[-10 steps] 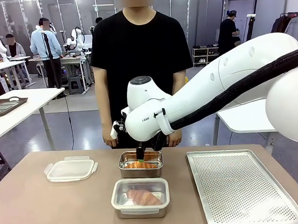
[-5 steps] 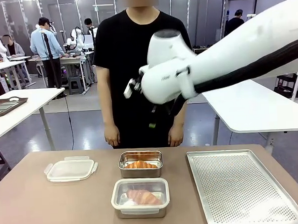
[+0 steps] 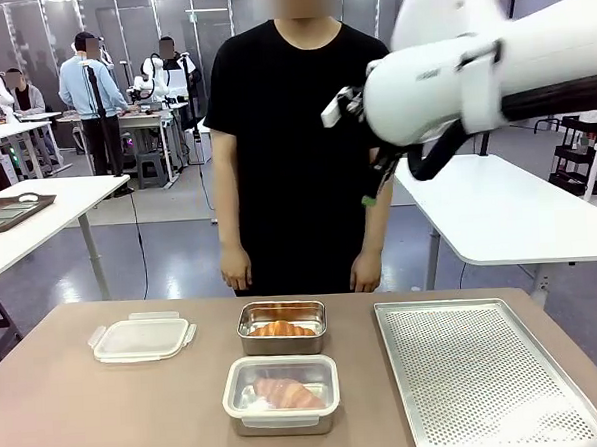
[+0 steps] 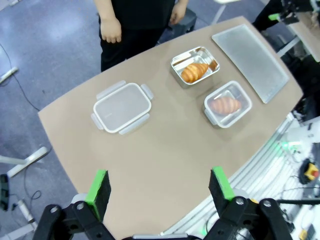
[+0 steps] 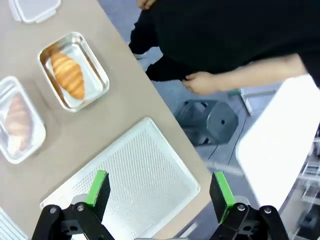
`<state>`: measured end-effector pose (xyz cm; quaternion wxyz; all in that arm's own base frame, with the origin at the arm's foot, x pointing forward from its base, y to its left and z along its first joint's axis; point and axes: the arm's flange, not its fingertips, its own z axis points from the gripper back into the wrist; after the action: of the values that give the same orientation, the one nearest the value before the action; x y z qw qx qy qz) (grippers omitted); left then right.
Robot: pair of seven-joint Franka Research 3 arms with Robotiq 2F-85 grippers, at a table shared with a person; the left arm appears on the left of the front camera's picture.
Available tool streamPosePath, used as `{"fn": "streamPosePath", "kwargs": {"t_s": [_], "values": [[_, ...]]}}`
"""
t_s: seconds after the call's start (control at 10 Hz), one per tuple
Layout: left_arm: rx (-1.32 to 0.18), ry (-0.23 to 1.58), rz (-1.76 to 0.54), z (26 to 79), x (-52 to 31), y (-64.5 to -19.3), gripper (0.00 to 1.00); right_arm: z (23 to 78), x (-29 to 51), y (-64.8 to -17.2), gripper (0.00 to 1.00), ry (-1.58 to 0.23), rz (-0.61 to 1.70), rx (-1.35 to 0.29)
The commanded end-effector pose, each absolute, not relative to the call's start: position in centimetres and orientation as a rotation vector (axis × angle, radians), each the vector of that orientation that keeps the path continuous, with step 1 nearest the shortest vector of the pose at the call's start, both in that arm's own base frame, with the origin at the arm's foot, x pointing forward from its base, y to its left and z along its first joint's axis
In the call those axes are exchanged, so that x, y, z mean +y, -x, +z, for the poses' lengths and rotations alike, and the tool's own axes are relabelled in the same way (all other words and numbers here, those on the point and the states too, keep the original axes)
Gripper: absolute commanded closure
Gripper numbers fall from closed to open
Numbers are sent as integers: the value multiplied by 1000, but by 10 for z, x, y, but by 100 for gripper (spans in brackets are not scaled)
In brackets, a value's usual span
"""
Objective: Place the bread into the airtight container.
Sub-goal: Pick up a Butter Roll and place it into an empty Airtight Container.
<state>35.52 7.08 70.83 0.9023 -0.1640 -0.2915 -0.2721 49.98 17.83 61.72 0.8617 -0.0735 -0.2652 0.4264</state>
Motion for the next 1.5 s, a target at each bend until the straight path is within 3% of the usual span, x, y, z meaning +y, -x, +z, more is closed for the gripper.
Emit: {"fn": "streamPosePath", "kwargs": {"t_s": [0.0, 0.3, 0.6, 1.0, 1.4], "values": [[-603, 344, -574, 709, 70, -354, 0, 642, 138, -458, 0, 129, 695, -546], [-603, 344, -574, 709, 70, -354, 0, 686, 59, -403, 0, 96, 440, -563], [-603, 344, -574, 709, 70, -354, 0, 693, 1, -356, 0, 20, 284, -579], [-603, 344, -574, 709, 70, -354, 0, 674, -24, -346, 0, -58, 190, -515], [-603, 344, -574, 709, 70, -354, 0, 685, -23, -347, 0, -2, 263, -540]]}}
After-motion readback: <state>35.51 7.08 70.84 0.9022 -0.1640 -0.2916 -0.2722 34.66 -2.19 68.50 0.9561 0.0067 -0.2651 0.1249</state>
